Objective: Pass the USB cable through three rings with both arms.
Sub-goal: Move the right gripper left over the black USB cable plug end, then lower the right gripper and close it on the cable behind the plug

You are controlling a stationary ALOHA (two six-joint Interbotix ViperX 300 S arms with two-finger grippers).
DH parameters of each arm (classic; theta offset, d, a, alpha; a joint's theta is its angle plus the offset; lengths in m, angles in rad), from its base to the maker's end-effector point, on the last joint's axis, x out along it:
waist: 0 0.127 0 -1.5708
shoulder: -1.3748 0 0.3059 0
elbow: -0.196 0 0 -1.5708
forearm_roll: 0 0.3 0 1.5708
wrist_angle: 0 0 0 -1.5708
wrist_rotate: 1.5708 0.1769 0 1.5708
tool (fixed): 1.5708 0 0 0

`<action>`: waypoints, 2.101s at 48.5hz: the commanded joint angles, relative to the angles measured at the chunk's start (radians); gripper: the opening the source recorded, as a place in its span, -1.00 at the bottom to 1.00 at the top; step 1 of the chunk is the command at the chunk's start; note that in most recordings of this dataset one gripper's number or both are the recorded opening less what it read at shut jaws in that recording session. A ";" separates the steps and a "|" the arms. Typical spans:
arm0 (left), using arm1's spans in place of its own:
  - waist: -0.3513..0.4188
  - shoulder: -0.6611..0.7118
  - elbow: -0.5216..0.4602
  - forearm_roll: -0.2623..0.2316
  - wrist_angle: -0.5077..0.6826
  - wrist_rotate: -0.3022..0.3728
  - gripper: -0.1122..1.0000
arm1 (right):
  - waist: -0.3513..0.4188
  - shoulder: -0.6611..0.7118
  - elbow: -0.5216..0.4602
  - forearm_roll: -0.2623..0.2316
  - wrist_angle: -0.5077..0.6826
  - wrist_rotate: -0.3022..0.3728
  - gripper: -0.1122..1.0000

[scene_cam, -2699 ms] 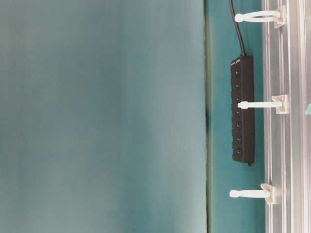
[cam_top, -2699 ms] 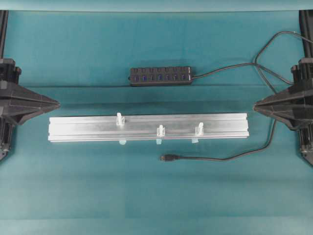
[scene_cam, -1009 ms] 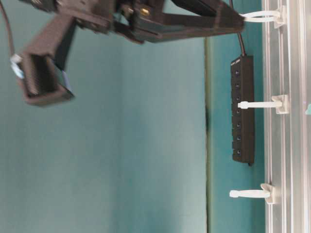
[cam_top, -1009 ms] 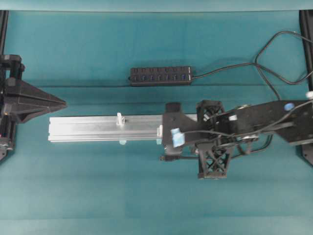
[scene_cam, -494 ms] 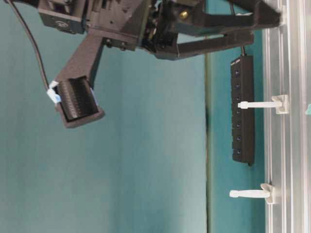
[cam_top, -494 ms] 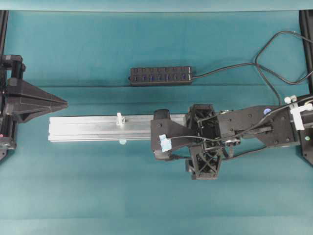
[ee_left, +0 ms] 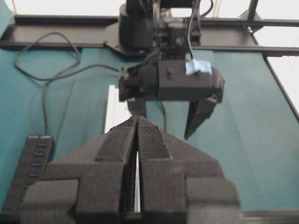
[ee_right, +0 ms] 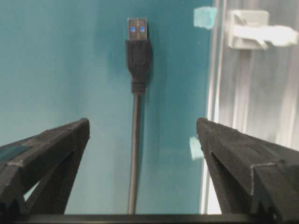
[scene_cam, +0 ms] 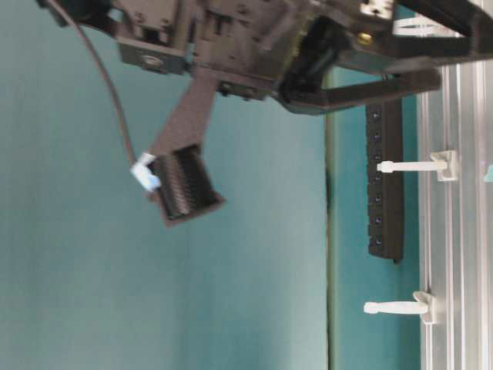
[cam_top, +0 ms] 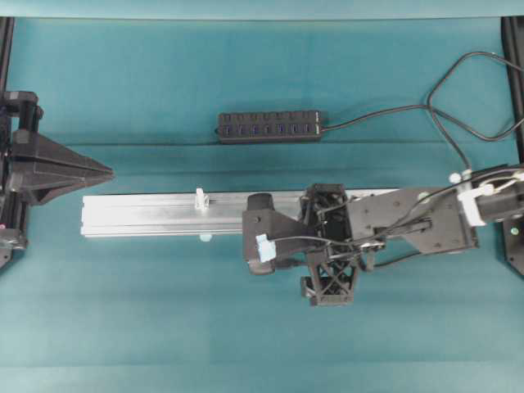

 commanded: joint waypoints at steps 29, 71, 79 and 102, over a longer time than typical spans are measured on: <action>0.005 0.005 -0.026 0.002 -0.005 0.002 -0.76 | 0.006 0.026 -0.006 0.005 -0.048 0.058 0.49; 0.005 0.002 -0.043 0.000 -0.005 -0.002 -0.76 | 0.012 0.025 -0.015 0.018 -0.025 0.057 -0.99; 0.005 0.000 -0.046 0.002 -0.005 -0.003 -0.76 | 0.011 0.023 -0.014 0.020 -0.028 0.051 -0.98; 0.005 -0.002 -0.048 0.000 -0.005 -0.003 -0.76 | 0.008 0.025 0.003 -0.023 -0.020 0.026 0.39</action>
